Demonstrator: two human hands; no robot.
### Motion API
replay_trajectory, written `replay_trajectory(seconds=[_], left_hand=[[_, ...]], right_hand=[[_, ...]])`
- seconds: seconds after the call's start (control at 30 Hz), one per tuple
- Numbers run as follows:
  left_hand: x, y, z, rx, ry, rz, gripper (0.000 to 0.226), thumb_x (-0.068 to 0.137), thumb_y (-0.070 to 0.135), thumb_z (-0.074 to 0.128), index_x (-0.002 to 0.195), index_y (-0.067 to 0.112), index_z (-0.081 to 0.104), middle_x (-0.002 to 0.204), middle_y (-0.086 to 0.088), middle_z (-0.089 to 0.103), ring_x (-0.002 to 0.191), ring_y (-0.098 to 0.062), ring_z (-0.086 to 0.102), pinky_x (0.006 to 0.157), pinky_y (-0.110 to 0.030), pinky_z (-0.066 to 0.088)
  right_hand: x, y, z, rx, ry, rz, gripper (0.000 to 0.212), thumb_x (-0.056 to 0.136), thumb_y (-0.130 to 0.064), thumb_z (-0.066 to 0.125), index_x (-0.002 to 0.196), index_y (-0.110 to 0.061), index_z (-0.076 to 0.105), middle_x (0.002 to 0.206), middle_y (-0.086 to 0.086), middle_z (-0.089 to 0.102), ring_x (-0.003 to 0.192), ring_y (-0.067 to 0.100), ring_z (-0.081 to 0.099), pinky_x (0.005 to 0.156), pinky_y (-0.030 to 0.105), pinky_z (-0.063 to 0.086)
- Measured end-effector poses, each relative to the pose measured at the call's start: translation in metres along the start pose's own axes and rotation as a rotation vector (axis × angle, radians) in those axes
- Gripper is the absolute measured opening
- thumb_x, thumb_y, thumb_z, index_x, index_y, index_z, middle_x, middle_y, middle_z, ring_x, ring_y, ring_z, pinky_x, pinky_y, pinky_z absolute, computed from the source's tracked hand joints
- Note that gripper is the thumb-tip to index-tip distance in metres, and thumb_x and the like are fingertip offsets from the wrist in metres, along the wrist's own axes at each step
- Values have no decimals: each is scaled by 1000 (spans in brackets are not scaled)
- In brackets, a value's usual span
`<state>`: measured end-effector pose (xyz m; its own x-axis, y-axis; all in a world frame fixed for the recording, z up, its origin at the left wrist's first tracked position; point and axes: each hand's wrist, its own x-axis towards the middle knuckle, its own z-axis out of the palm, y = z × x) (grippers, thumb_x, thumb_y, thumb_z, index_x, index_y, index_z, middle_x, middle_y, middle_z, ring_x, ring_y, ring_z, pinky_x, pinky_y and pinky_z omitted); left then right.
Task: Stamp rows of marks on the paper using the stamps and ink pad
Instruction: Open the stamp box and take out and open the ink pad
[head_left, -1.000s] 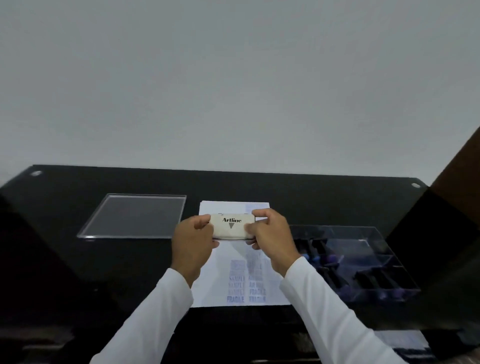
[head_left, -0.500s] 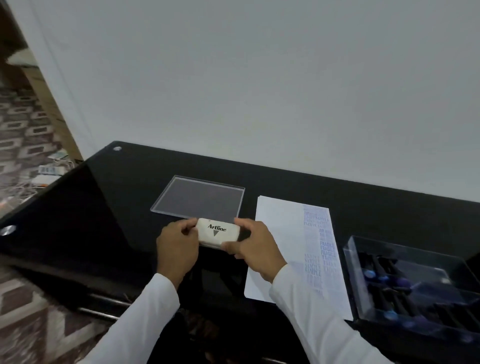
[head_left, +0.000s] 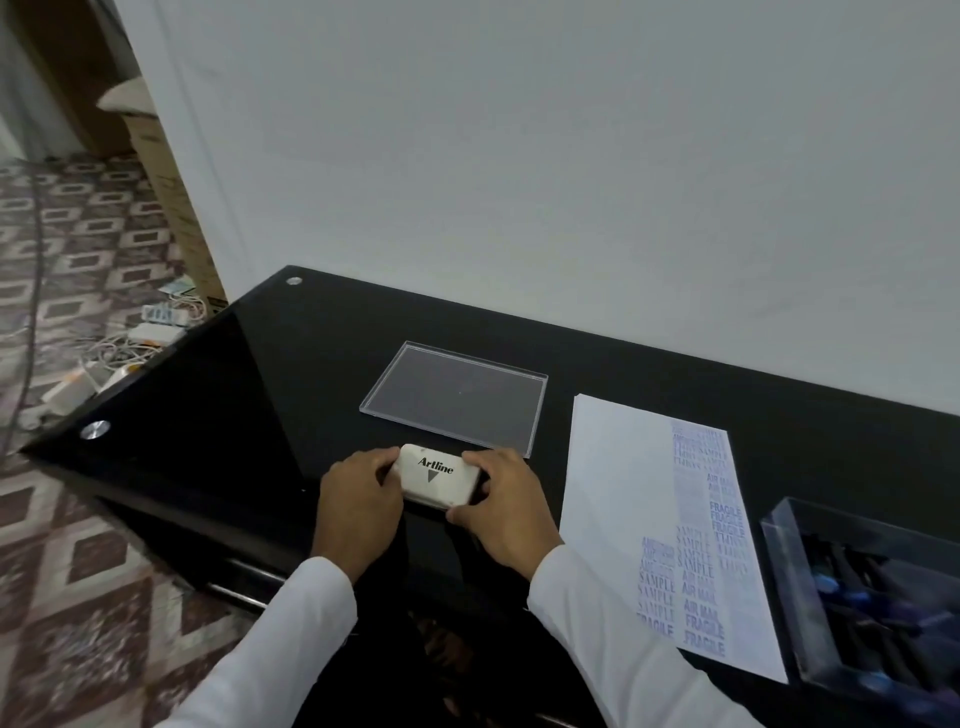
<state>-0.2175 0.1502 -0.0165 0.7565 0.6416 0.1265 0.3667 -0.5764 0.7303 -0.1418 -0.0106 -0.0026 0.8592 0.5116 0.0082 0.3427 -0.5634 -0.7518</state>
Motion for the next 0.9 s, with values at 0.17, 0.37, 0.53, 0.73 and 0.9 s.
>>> replay_trajectory(seconds=[0.17,0.37,0.53,0.73,0.9], left_hand=[[-2,-7,0,28,-4,25,29,97,17,61,125,17,69,118,-2,69,110,-24,61,101,-39,48],[-8,-19,-5,-55,-6,64,36,94,13,67,130,16,65,119,3,67,108,-14,60,96,-27,48],[-12,-24,-7,-27,-39,107,51,86,6,74,134,19,62,111,17,58,109,-9,56,87,-8,37],[-11,-24,-6,-35,-38,103,55,84,7,77,135,20,60,113,11,61,109,-10,55,84,-6,36],[-11,-23,-5,-71,-34,97,56,84,7,77,136,17,60,117,7,64,110,-11,56,95,-18,42]], right_hand=[[4,3,6,-58,16,-17,73,71,-25,88,136,-23,56,129,-7,52,123,13,43,107,32,43],[3,6,6,-50,-6,-13,77,71,-28,88,139,-24,54,130,-9,44,122,13,43,108,31,43],[2,10,4,-40,-6,-20,74,72,-31,87,138,-25,55,126,-11,46,117,14,48,105,34,45],[1,10,4,-51,0,-35,72,74,-32,86,138,-23,55,126,-10,48,115,14,49,104,33,45],[2,8,-1,-35,5,-37,68,73,-32,87,134,-21,58,125,-8,54,108,12,53,95,21,45]])
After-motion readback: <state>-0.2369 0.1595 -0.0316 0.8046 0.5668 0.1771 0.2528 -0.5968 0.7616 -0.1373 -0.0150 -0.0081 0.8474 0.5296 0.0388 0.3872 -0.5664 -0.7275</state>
